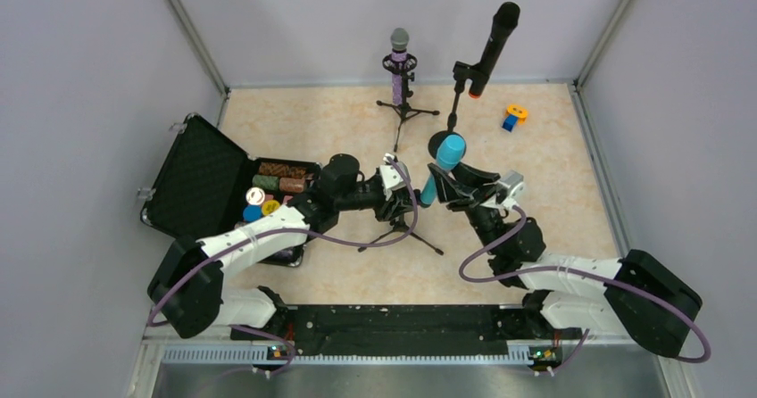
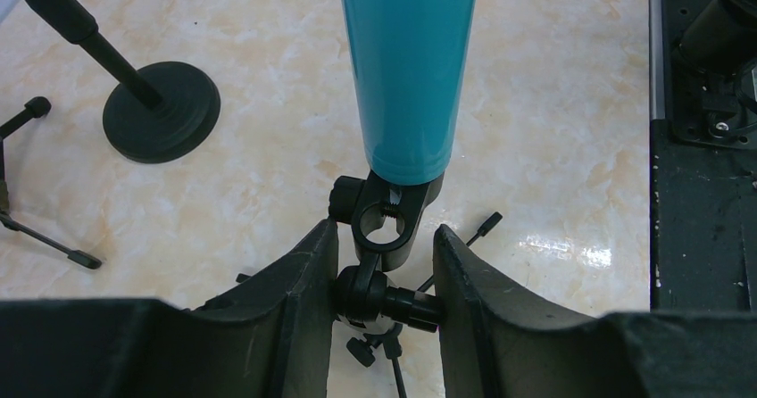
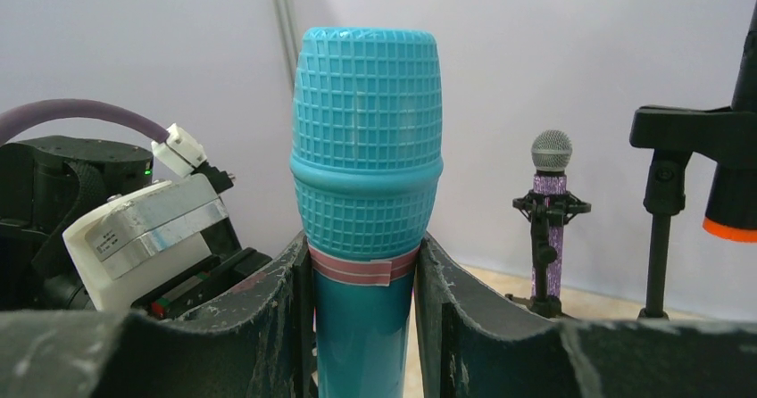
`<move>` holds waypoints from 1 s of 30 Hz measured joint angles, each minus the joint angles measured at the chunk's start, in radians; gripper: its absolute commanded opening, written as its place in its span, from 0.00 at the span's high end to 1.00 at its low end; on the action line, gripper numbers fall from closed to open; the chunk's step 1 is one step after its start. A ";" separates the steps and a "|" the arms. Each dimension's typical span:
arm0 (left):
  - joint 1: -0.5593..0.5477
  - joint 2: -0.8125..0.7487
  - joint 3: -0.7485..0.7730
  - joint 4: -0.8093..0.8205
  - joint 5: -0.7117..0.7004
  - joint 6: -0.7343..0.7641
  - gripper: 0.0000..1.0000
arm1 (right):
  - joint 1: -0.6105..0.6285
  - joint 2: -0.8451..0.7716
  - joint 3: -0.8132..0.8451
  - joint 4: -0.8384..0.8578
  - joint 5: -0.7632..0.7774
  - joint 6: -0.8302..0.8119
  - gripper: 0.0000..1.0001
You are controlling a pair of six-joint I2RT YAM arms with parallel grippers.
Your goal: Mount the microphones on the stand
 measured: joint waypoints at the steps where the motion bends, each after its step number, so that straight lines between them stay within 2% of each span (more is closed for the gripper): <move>1: 0.000 0.000 0.000 0.000 0.000 0.000 1.00 | 0.006 0.005 -0.001 0.007 0.013 -0.001 1.00; 3: 0.000 0.000 0.000 0.000 0.000 -0.001 0.96 | 0.017 0.018 -0.001 0.028 0.033 -0.005 1.00; 4: 0.000 0.000 0.000 0.000 0.000 -0.001 0.90 | 0.020 0.023 -0.001 0.036 0.039 -0.009 1.00; 6: 0.000 0.000 0.000 0.000 0.000 -0.002 0.74 | 0.024 0.026 0.000 0.040 0.045 -0.014 1.00; 7: 0.000 -0.001 0.000 0.000 0.000 -0.002 0.66 | 0.026 0.024 0.000 0.039 0.045 -0.018 0.95; 8: 0.000 -0.001 0.000 0.000 0.000 -0.002 0.55 | 0.027 0.017 0.002 0.029 0.045 -0.023 0.88; 11: 0.000 -0.005 0.000 0.001 -0.008 -0.008 0.33 | 0.031 -0.037 0.016 -0.064 0.042 -0.035 0.64; 15: -0.002 -0.026 -0.005 0.024 -0.016 -0.024 0.15 | 0.037 -0.130 0.053 -0.269 0.032 -0.041 0.33; 16: -0.002 -0.035 -0.010 0.034 -0.019 -0.029 0.10 | 0.040 -0.154 0.053 -0.352 0.027 -0.044 0.20; 17: -0.002 -0.060 -0.021 0.052 -0.025 -0.042 0.09 | 0.043 -0.169 0.052 -0.505 0.018 -0.045 0.18; 20: -0.002 -0.098 -0.046 0.083 -0.043 -0.056 0.07 | 0.046 -0.207 0.051 -0.660 0.002 -0.027 0.13; 30: -0.002 -0.251 -0.167 0.122 -0.132 -0.111 0.06 | 0.046 -0.408 0.052 -0.871 -0.022 0.037 0.10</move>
